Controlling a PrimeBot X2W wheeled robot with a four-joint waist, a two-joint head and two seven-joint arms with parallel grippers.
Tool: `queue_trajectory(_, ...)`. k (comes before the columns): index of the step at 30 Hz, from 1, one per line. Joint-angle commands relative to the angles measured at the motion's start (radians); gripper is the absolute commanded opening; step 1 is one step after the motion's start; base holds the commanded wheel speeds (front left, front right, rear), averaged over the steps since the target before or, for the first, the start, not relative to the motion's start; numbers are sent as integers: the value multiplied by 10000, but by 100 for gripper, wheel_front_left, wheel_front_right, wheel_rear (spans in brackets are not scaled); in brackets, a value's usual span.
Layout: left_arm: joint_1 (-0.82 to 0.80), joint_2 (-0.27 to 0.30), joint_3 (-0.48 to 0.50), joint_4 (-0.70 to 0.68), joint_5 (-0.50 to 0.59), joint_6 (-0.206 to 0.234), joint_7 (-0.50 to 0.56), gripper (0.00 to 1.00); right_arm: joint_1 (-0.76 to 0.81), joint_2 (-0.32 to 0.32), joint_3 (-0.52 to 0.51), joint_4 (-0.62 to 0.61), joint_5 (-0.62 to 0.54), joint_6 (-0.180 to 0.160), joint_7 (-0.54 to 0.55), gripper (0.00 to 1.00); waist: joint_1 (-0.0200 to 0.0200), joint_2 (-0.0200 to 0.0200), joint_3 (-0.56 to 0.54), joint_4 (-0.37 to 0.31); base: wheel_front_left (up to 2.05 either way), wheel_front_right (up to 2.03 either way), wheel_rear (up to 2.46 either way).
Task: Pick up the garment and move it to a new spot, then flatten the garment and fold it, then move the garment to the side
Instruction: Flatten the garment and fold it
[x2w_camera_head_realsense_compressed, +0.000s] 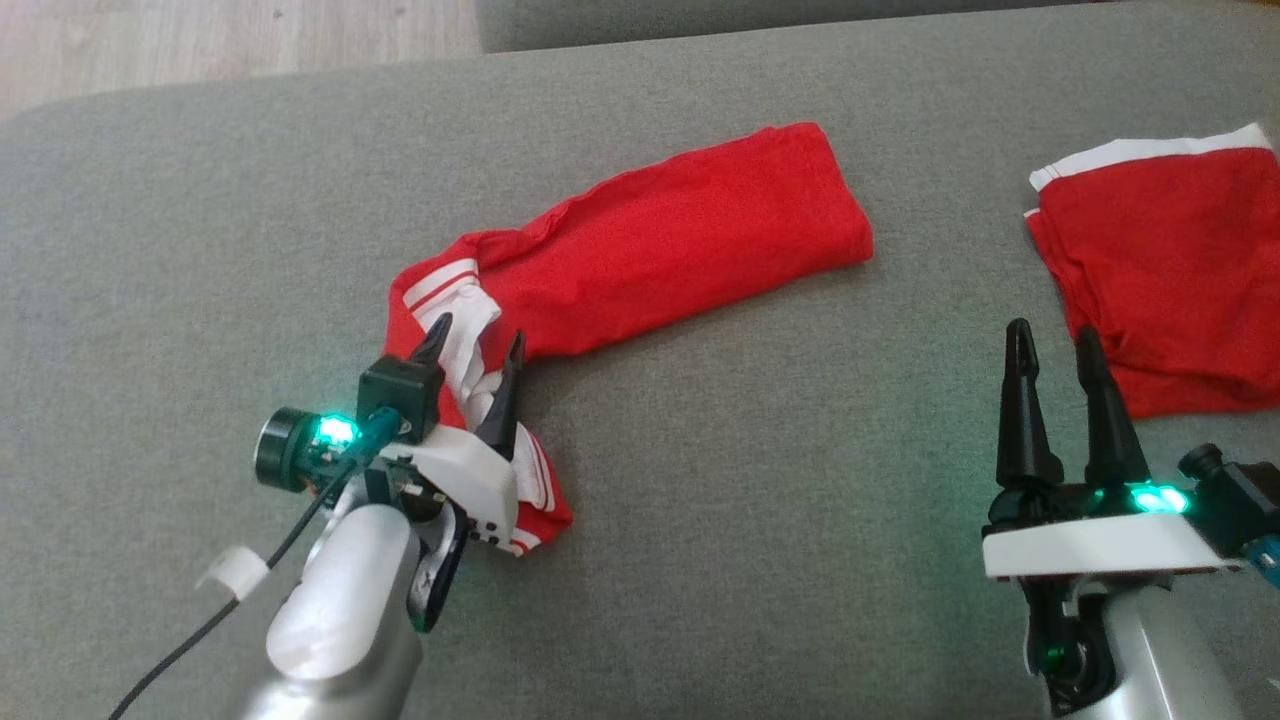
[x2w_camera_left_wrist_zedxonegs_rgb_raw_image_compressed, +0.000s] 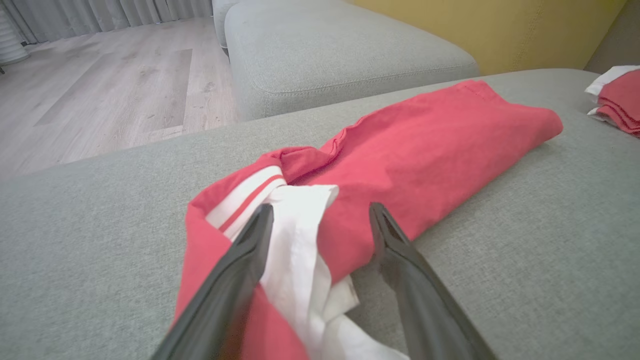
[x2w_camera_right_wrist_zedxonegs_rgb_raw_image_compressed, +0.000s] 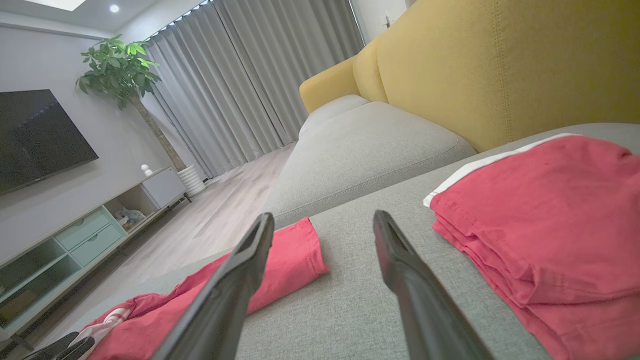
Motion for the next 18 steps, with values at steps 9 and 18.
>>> queue_trajectory(9,-820,379,441,157,-131,4,-117,42,-442,-27,296,-248,57,-6,-59,100,-1,0,169,-109,0,0,0)
queue_trajectory(18,-927,403,398,-196,-509,-421,-218,0,-415,-27,348,-52,-33,-6,-59,100,-1,0,95,10,0,0,0)
